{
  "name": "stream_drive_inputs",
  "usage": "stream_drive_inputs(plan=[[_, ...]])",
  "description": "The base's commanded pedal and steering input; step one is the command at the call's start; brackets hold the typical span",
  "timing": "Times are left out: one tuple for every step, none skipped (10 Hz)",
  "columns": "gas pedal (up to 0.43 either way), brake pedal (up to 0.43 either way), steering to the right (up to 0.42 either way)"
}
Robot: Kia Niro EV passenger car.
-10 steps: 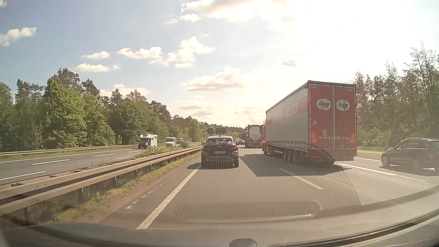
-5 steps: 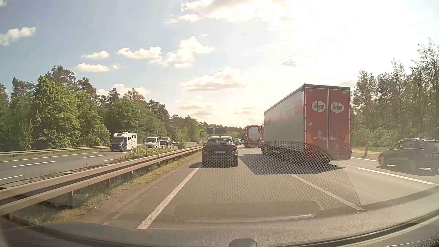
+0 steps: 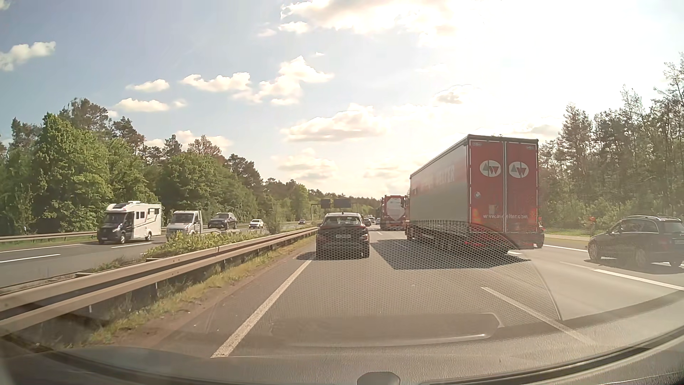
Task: Follow the waypoints while adhering to traffic rules and regulations
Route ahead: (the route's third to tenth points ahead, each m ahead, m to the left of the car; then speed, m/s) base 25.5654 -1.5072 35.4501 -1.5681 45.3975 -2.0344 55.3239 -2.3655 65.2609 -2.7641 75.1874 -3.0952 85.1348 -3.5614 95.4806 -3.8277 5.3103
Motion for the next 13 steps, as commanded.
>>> stream_drive_inputs(plan=[[0.11,0.0,0.003],[0.11,0.0,0.003],[0.11,0.0,0.003],[0.11,0.0,0.004],[0.11,0.0,0.004],[0.11,0.0,0.004],[0.11,0.0,0.004],[0.11,0.0,0.004],[0.11,0.0,0.004],[0.11,0.0,0.004],[0.11,0.0,0.004],[0.11,0.0,0.004],[0.11,0.0,0.004]])
